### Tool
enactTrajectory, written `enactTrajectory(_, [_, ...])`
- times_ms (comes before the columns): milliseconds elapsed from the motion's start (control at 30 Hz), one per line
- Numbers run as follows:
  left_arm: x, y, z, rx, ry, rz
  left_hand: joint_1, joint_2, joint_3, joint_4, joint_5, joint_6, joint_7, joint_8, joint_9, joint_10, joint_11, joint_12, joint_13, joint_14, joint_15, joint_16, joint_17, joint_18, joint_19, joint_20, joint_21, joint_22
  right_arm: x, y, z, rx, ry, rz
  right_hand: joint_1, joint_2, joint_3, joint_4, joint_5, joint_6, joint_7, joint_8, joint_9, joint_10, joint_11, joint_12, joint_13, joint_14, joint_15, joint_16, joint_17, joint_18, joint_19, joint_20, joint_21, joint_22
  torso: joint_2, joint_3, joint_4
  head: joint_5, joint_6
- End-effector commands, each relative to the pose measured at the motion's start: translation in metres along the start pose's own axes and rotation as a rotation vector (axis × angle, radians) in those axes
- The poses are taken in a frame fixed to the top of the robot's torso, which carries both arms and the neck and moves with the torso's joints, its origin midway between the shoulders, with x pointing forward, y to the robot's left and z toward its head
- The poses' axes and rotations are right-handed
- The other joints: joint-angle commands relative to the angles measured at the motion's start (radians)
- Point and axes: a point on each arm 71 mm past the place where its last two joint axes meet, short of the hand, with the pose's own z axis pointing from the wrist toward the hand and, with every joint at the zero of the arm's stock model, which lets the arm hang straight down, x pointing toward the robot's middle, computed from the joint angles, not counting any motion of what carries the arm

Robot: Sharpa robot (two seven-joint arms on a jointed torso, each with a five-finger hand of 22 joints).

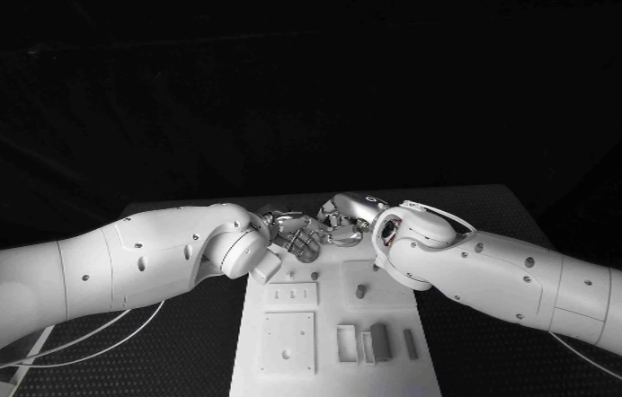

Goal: Assemble the parts on the task board

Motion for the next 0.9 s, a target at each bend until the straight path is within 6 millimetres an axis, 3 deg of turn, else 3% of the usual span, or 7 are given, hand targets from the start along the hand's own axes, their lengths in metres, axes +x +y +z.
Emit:
enactTrajectory(33, [0.0042,-0.0076,-0.0004,0.038,0.011,-0.01,0.016,0.013,0.02,0.004,0.0,0.008,0.0,-0.004,0.0,0.003,-0.002,-0.006,0.003,0.007,0.001,-0.006,0.003,0.0,0.0,-0.008,-0.004,0.002,0.006,0.0086,0.0004,-0.036,0.04,0.006,0.001,0.008,0.002,0.005,0.004,0.048,0.023,0.009,0.026,-0.001,-0.003,0.003,-0.001,0.0,-0.007,-0.007,-0.002,0.048,0.001,-0.009,0.0,0.017,0.0,0.001,0.0002,0.0,0.0])
enactTrajectory(233, [0.0037,-0.0071,-0.0008,0.036,0.013,-0.019,0.034,0.057,0.087,0.036,0.0,0.009,0.0,-0.006,-0.002,0.002,-0.001,-0.011,0.011,0.009,0.002,-0.016,0.013,-0.004,-0.005,-0.007,-0.008,0.006,0.0058,0.0064,0.0005,-0.027,0.039,0.004,0.002,0.009,0.001,0.005,0.004,0.048,0.023,0.009,0.026,-0.001,-0.003,0.003,-0.002,0.001,-0.007,-0.007,-0.002,0.048,0.001,-0.009,0.0,0.017,0.0,0.0012,0.0001,0.002,-0.001])
enactTrajectory(500, [0.0026,-0.006,-0.0014,0.032,0.015,-0.02,0.051,0.053,0.146,0.044,0.0,0.014,-0.001,-0.004,-0.001,0.006,-0.002,-0.012,0.022,0.015,0.001,-0.025,0.027,-0.008,-0.009,-0.008,-0.008,0.016,0.0051,0.0023,0.0005,-0.016,0.037,0.0,0.002,0.008,0.001,0.005,0.004,0.048,0.022,0.009,0.026,-0.001,-0.003,0.003,-0.002,0.001,-0.008,-0.007,-0.001,0.048,0.001,-0.01,0.0,0.017,0.0,0.0007,0.0007,0.0,-0.003])
enactTrajectory(900, [0.0003,-0.0046,-0.0024,0.032,0.012,-0.023,0.053,0.054,0.168,0.046,0.0,0.019,-0.003,-0.002,0.001,0.011,-0.005,-0.012,0.029,0.018,0.001,-0.029,0.036,-0.011,-0.012,-0.009,-0.008,0.023,0.0057,0.0014,0.0006,-0.015,0.041,-0.001,0.002,0.009,0.001,0.005,0.004,0.049,0.022,0.008,0.027,0.001,-0.003,0.005,-0.002,0.001,-0.008,-0.008,-0.002,0.048,0.001,-0.01,0.0,0.017,0.0,0.001,0.0003,0.001,-0.003])
